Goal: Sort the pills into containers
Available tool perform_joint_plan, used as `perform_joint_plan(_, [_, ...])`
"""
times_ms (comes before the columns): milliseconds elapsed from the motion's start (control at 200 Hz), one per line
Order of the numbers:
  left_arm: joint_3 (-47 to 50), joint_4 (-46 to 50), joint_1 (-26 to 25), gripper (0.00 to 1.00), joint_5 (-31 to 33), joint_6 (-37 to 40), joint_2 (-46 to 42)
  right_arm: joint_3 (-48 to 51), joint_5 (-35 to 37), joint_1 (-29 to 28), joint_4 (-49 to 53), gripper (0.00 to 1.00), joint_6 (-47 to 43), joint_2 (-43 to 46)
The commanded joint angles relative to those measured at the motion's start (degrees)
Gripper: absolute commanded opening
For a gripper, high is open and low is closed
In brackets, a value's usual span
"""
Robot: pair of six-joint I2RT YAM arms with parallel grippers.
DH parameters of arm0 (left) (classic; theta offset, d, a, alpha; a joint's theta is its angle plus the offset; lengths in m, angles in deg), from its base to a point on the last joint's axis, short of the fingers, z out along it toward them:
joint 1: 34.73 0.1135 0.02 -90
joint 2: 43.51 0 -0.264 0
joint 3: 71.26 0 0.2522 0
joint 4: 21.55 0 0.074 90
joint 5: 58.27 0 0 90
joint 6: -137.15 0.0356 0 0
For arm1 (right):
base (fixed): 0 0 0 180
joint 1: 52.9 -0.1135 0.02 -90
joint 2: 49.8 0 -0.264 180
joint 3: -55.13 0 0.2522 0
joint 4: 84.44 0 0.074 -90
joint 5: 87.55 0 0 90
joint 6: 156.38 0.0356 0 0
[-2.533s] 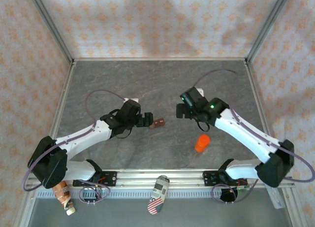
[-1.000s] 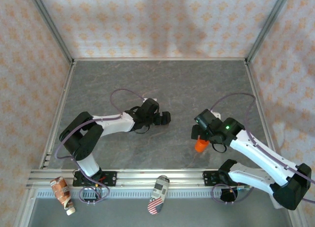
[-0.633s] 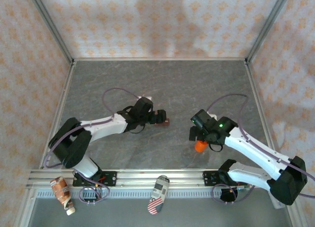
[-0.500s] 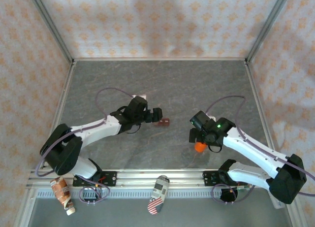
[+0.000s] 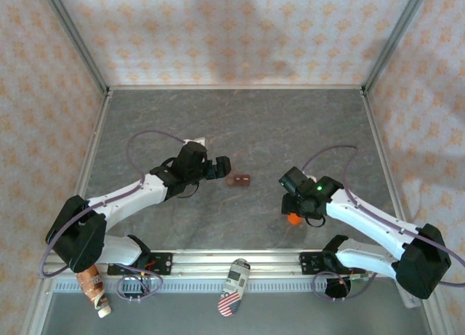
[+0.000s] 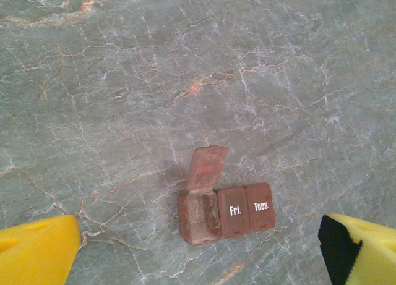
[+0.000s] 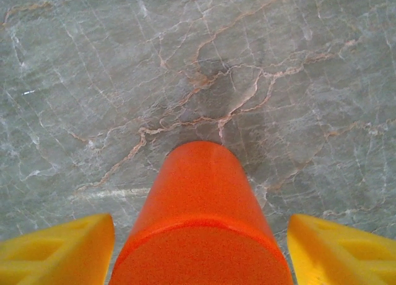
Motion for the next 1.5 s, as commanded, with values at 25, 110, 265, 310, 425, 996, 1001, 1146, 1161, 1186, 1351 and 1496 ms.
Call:
perform_joint_plan(25, [0.8, 1.3, 0.7, 1.0, 1.5, 1.6, -1.3, 0.7, 0.6, 0.2, -0.4, 0.57, 0.4, -0.1])
perform_joint_plan(110, [0.7, 1.8, 1.0, 1.0, 1.5, 2.1, -1.9, 0.0, 0.0, 0.2, -0.2, 0.45, -0.2, 0.0])
perform_joint_plan(265, [0.3, 3.4, 1.6, 1.0, 1.9, 4.5, -4.1, -5.2, -0.6, 0.2, 1.0, 0.4, -1.3, 0.6])
perform_joint_plan(310, [0.4, 3.3, 1.7, 1.0, 2.2, 5.3, -4.9, -7.5, -0.6, 0.2, 1.3, 0.4, -1.7, 0.8])
perform_joint_plan(425, [0.3, 4.2, 1.8, 1.0, 5.7, 7.7, -6.6, -14.3, -0.6, 0.2, 0.9, 0.4, -3.8, -0.3])
perform_joint_plan(996, [-0.2, -5.7, 1.7, 1.0, 5.8, 31.6, -9.7, -71.4, -19.2, 11.1, 11.5, 0.38, -24.0, -36.1])
perform_joint_plan(1001, [0.0, -6.1, 1.7, 1.0, 5.7, 31.7, -9.7, -71.6, -19.6, 11.3, 11.5, 0.38, -24.1, -36.2])
perform_joint_plan(1146, [6.7, -22.1, 1.7, 1.0, -1.6, 35.3, -11.5, -73.9, -29.1, 13.8, 11.2, 0.37, -26.2, -38.5])
perform_joint_plan(1161, [7.5, -23.8, 1.7, 1.0, -2.4, 35.7, -11.7, -73.9, -29.7, 13.8, 11.2, 0.37, -26.5, -38.7])
perform_joint_plan(1186, [8.8, -27.2, 1.6, 1.0, -3.7, 36.2, -11.9, -73.9, -30.8, 13.8, 11.3, 0.37, -27.1, -38.6])
perform_joint_plan(1351, [10.7, -35.5, 1.7, 1.0, -8.8, 39.0, -10.7, -71.6, -35.5, 13.8, 11.3, 0.38, -30.6, -37.5])
perform_joint_plan(1496, [10.0, -39.6, 1.7, 0.99, -13.4, 40.2, -8.1, -71.5, -38.9, 13.7, 12.6, 0.38, -33.4, -38.3])
